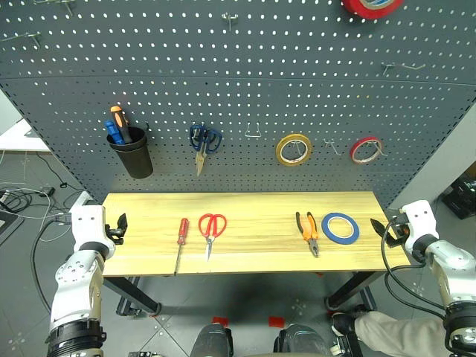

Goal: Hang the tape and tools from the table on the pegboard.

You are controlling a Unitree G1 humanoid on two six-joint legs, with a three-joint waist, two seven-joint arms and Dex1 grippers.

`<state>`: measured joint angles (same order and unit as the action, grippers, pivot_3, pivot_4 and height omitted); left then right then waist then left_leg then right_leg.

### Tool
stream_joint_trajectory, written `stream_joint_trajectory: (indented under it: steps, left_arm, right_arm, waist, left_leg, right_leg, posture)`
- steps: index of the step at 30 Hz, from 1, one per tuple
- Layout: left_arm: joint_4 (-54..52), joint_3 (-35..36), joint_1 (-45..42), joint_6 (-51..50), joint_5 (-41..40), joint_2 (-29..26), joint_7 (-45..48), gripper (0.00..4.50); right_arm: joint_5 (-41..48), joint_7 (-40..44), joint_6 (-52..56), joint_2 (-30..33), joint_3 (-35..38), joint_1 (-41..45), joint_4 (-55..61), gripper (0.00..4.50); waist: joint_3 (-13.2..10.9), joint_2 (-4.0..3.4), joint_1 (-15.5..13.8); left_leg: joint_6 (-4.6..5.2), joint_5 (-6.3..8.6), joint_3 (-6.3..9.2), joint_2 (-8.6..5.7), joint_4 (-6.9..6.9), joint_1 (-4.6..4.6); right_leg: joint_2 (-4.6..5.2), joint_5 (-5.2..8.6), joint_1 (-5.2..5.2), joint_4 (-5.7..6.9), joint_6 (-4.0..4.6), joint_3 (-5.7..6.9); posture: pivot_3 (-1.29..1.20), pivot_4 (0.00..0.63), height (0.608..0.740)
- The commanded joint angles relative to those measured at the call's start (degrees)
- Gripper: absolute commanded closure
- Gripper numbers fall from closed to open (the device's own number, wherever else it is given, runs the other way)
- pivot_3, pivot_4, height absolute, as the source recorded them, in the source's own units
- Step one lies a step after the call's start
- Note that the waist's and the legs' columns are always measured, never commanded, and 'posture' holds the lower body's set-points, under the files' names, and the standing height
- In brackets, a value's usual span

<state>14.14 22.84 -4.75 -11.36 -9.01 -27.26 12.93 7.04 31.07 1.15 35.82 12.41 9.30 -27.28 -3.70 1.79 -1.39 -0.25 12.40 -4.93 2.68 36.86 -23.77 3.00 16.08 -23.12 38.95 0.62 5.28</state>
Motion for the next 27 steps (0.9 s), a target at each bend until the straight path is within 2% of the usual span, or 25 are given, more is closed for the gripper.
stream_joint_trajectory:
  steps: [1,10,14,20,27]
  left_arm:
    - [-1.1,1.4,-0.1,2.5,0.2,-1.2,-0.8,1.54]
    - [-1.3,2.0,1.3,2.7,0.2,-1.2,-2.3,1.54]
    - [-4.0,0.3,4.0,2.4,0.1,-1.0,-0.4,1.54]
    - [-14.3,-6.3,7.0,0.2,-1.0,-0.9,7.6,1.54]
    - [-26.4,-21.8,4.3,-2.8,2.5,-5.6,20.0,1.54]
  right_arm:
    - [0.5,-0.3,-1.3,0.5,1.1,1.4,1.2,0.00]
    - [0.0,0.2,-1.2,0.4,0.2,0.8,2.1,0.00]
    - [0.8,3.0,1.4,0.0,-1.4,-0.8,7.5,0.00]
    - [-0.3,3.6,7.9,-0.3,-5.5,-2.7,16.8,0.00]
    - [-3.7,6.5,21.0,0.8,-14.0,-0.6,21.6,0.00]
  waist:
    - [0.0,0.00,0.0]
    - [0.0,0.00,0.0]
    - [-0.2,-0.07,0.0]
    - [-2.0,-0.23,-0.2]
    - [-6.3,-0.37,-0.1]
  left_leg:
    - [0.00,0.00,0.00,0.00,0.00,0.00]
    - [0.00,0.00,0.00,0.00,0.00,0.00]
    - [0.00,0.00,-0.01,0.01,-0.01,0.01]
    - [-0.01,0.00,-0.02,0.03,0.02,0.03]
    - [0.02,0.00,-0.05,0.02,0.01,-0.03]
  right_leg:
    - [0.00,0.00,0.00,0.00,0.00,0.00]
    - [0.00,0.00,0.00,0.00,0.00,-0.01]
    - [0.00,0.00,0.00,0.00,0.00,-0.03]
    - [0.06,-0.02,0.03,0.01,0.04,-0.01]
    - [0.08,0.00,-0.02,0.00,0.06,-0.07]
  posture:
    - [0.08,0.035,0.740]
    - [0.08,0.042,0.740]
    - [0.08,0.072,0.740]
    - [0.05,0.137,0.740]
    - [0.01,0.259,0.740]
